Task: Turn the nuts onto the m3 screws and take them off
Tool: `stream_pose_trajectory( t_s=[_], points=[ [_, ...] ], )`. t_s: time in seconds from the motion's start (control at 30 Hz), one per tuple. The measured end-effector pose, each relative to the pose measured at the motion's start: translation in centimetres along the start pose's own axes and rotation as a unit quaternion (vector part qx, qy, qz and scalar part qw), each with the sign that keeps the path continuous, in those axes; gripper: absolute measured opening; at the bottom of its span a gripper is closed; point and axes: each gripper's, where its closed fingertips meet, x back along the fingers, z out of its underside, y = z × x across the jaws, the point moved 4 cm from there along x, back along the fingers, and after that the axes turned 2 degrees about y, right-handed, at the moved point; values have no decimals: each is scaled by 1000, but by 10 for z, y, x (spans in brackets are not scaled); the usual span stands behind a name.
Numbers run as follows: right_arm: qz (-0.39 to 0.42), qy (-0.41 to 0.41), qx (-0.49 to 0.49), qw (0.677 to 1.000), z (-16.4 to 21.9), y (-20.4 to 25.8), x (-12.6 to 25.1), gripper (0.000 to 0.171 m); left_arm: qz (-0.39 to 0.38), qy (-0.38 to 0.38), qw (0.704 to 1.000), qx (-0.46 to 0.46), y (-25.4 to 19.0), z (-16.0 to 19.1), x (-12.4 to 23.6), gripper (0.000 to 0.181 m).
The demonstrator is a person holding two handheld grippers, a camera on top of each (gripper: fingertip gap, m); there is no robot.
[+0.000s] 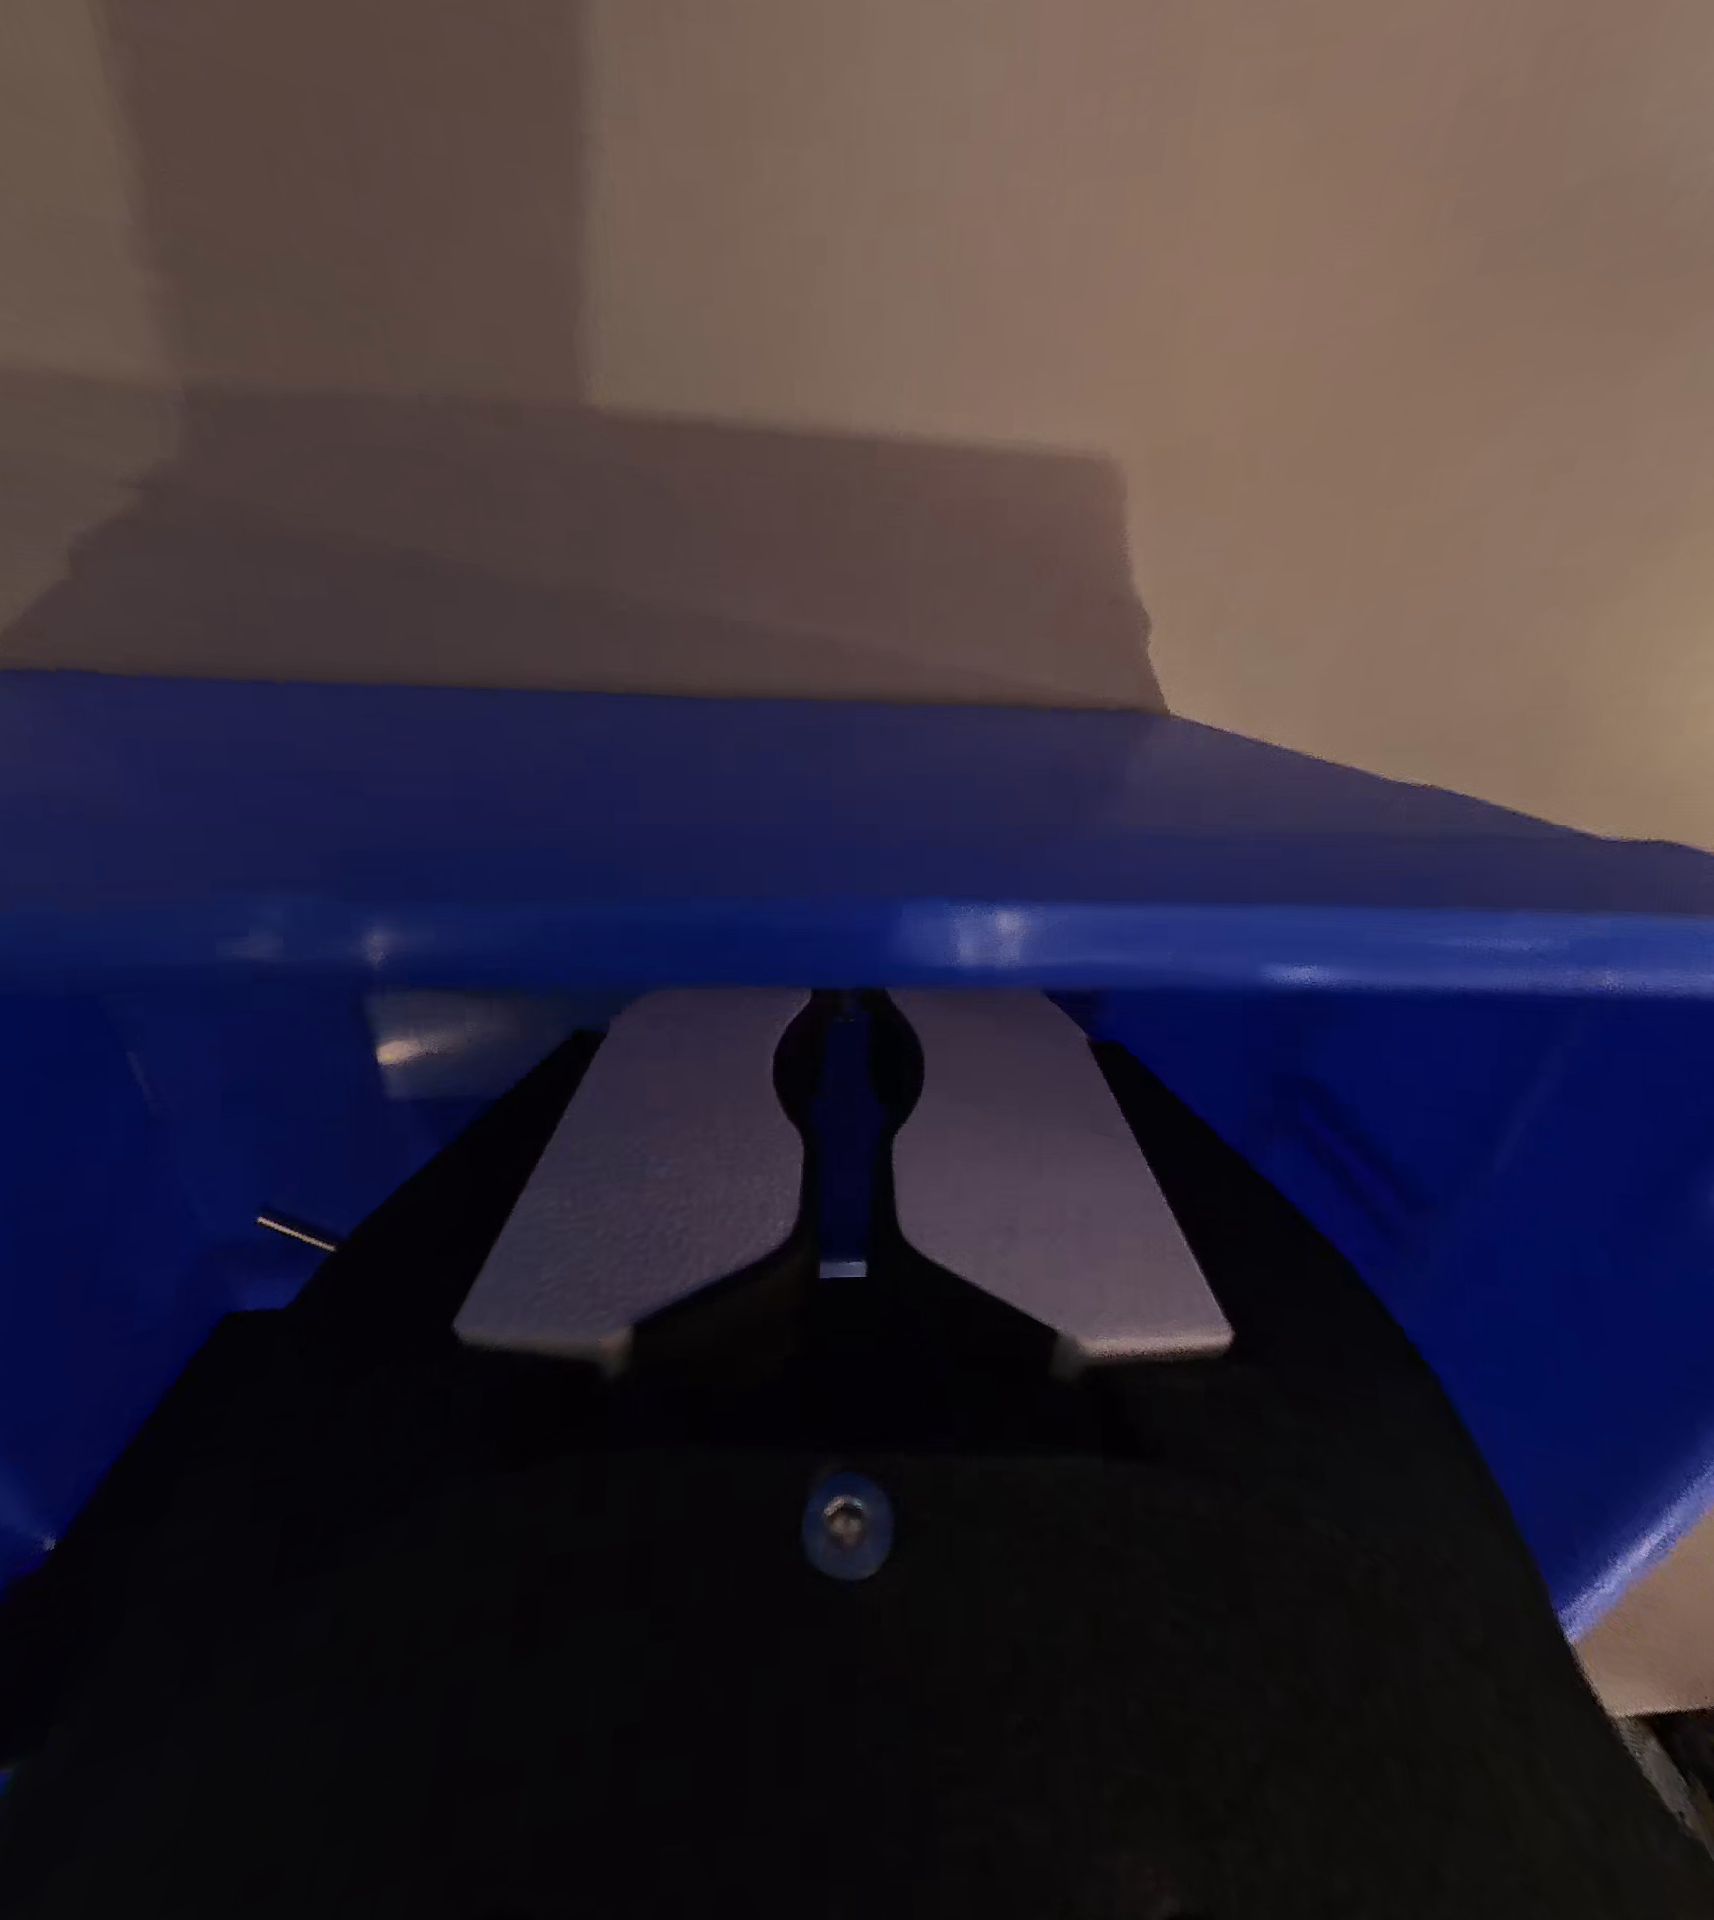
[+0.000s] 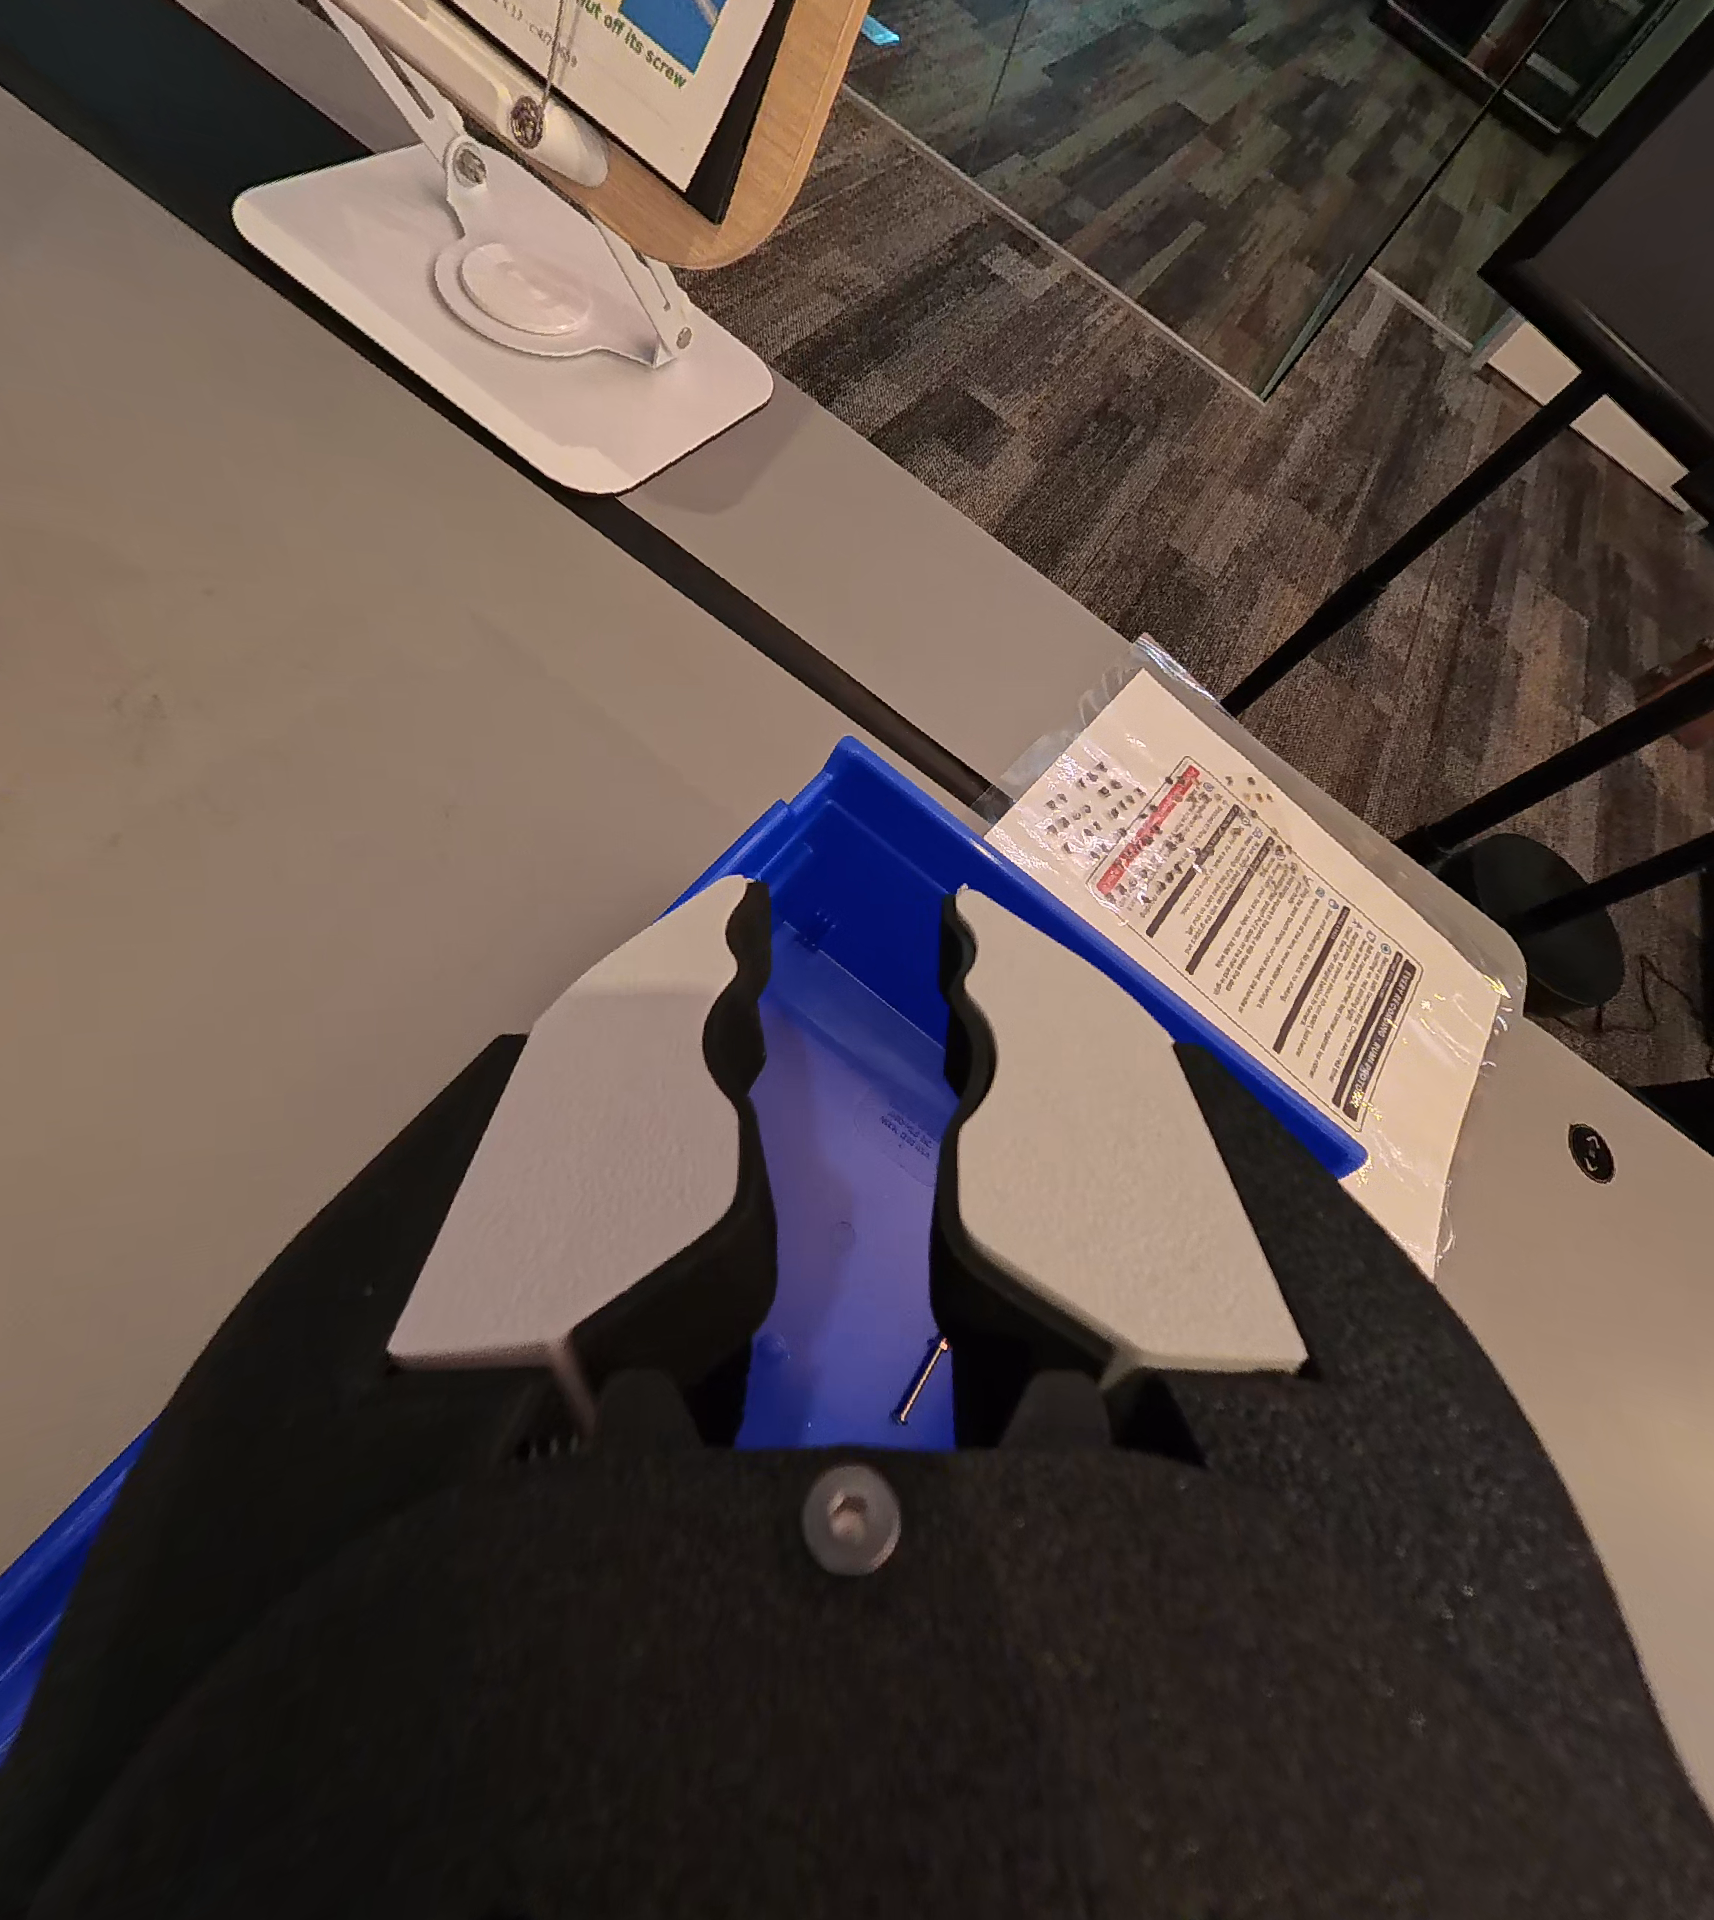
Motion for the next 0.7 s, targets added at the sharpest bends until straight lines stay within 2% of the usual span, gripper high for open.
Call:
stream_pose_trajectory(
  t_s=[0.47, 0.6, 0.7],
  points=[
    [-5, 1, 6, 1000, -2, 4, -2, 30, 87, -100, 991, -23, 22, 1, 61, 3],
    [-15, -14, 14, 1000, -11, 11, 0, 30, 154, -163, 971, -80, 8, 2, 89, 3],
    [-34, -40, 24, 998, -25, 22, 3, 30, 201, -219, 941, -161, -18, 10, 117, 2]
  ],
)
